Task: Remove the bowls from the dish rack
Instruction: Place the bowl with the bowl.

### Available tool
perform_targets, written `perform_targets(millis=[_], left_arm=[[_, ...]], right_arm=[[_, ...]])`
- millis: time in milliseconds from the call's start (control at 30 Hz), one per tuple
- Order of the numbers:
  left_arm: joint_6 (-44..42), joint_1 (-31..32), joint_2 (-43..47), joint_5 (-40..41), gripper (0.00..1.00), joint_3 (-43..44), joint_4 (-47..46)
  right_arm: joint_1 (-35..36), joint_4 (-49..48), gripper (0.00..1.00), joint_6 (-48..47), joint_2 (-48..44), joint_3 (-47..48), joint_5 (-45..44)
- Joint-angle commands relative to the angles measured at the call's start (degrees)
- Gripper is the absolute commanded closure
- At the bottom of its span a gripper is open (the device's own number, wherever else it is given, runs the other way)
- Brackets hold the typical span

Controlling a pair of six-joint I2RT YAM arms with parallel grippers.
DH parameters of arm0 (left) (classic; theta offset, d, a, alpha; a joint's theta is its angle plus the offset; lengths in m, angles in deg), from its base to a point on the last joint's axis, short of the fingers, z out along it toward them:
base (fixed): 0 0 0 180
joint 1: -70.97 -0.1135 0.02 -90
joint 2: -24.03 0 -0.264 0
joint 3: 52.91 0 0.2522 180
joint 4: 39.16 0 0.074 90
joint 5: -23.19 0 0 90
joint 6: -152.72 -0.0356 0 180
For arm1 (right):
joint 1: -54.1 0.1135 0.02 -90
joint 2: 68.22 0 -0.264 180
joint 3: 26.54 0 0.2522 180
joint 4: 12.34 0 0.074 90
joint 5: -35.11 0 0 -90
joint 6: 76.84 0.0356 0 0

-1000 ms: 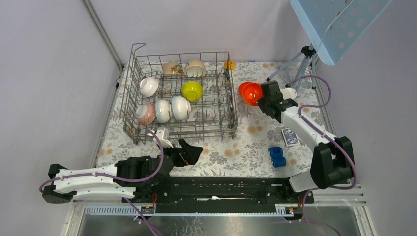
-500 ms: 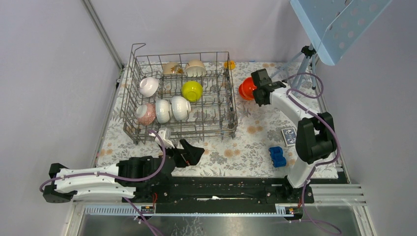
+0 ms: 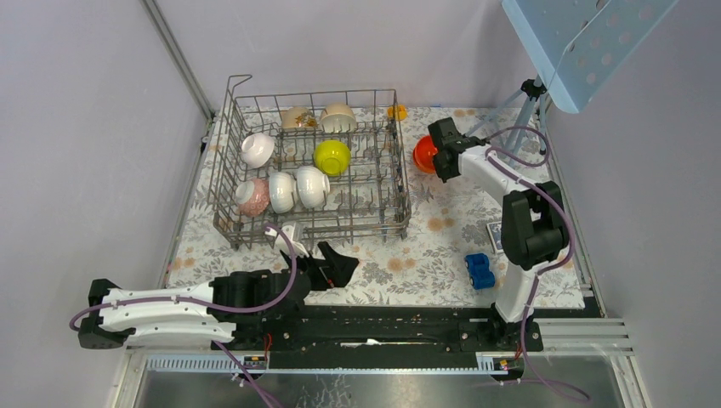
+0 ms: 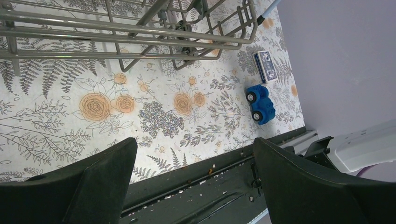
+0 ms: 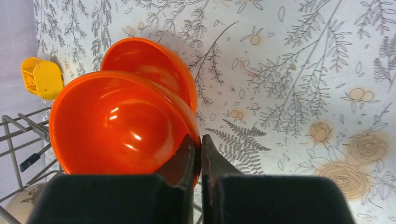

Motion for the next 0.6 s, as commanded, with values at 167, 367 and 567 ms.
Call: perform_targets(millis=[167,367,567], left_arm=[[-0.12,-0.16,-0.01,-0.25,0.01,-0.22,-2.87],[-0.43,-0.16,0.08,0.48,0.01,0.00,-2.19],[-0.43,-0.16,-0.35,0.83,0.01,0.09,-2.30]], right_arm=[[-0.18,0.33,1.00,1.46,4.51,6.83,-3.12],[-0.84,1.68,1.00,0.71,6.38,8.55,-3.25],[-1.30,1.45,1.00,-0.41,7.11,8.71,-2.48]])
